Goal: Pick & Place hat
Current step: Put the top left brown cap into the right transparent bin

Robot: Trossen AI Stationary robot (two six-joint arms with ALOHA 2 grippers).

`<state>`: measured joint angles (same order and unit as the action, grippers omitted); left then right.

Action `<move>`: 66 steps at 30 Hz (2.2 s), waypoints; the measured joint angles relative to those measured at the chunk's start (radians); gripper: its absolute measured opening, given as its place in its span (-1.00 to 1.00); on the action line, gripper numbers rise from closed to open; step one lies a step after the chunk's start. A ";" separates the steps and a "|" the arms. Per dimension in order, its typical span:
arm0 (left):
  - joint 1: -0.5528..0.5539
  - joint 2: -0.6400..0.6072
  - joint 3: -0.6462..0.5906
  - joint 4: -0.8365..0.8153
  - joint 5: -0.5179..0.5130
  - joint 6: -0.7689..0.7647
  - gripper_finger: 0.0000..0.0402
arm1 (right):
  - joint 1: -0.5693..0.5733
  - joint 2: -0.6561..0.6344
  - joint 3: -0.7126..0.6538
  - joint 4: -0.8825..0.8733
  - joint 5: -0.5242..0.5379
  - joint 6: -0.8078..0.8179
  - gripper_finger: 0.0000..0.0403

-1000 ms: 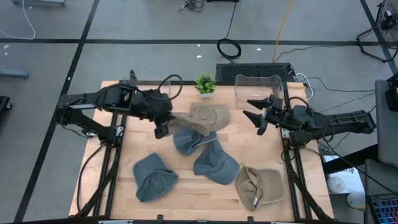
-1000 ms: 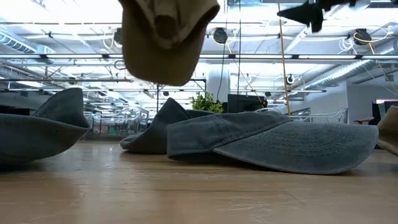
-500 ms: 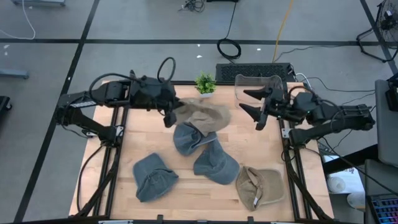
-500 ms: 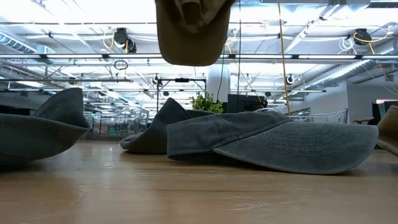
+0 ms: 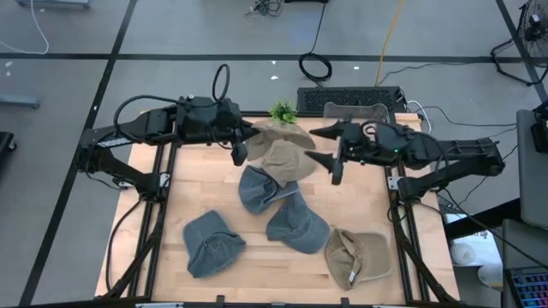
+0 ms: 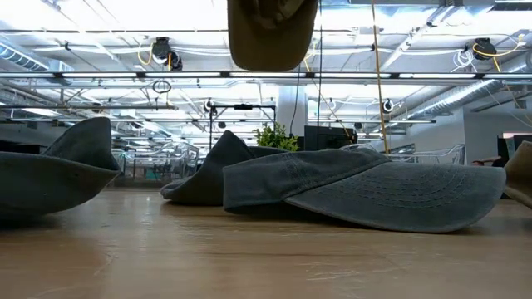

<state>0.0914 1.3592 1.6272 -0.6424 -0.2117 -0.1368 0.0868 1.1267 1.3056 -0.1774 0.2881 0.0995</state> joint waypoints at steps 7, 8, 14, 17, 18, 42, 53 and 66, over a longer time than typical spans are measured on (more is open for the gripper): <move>0.000 0.000 0.000 0.024 0.006 0.001 -0.97 | 0.000 0.070 0.000 0.056 0.003 -0.040 0.38; 0.000 0.000 0.000 0.024 0.021 0.002 -0.97 | 0.000 0.074 0.000 0.060 0.012 -0.053 0.38; -0.019 0.000 0.000 -0.001 0.058 0.000 -0.97 | 0.000 0.067 0.000 0.081 0.083 -0.080 0.38; -0.023 0.000 0.000 -0.006 0.059 -0.002 -0.97 | 0.000 0.047 0.001 0.099 0.107 -0.088 0.38; -0.023 0.000 0.000 -0.005 0.060 -0.003 -0.97 | 0.000 0.045 0.001 0.097 0.124 -0.091 0.38; -0.056 0.000 0.000 0.004 0.081 -0.028 -0.97 | 0.002 0.131 0.000 0.100 0.127 -0.093 0.05; -0.061 0.000 0.000 -0.017 0.081 -0.030 -0.97 | 0.007 0.132 0.000 0.106 0.029 -0.093 -0.57; -0.060 0.000 0.001 -0.007 0.116 -0.120 -0.59 | 0.027 0.103 -0.001 0.211 0.001 -0.131 -1.00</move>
<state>0.0311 1.3594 1.6279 -0.6499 -0.0958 -0.2569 0.1140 1.2298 1.3042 0.0335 0.2886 -0.0320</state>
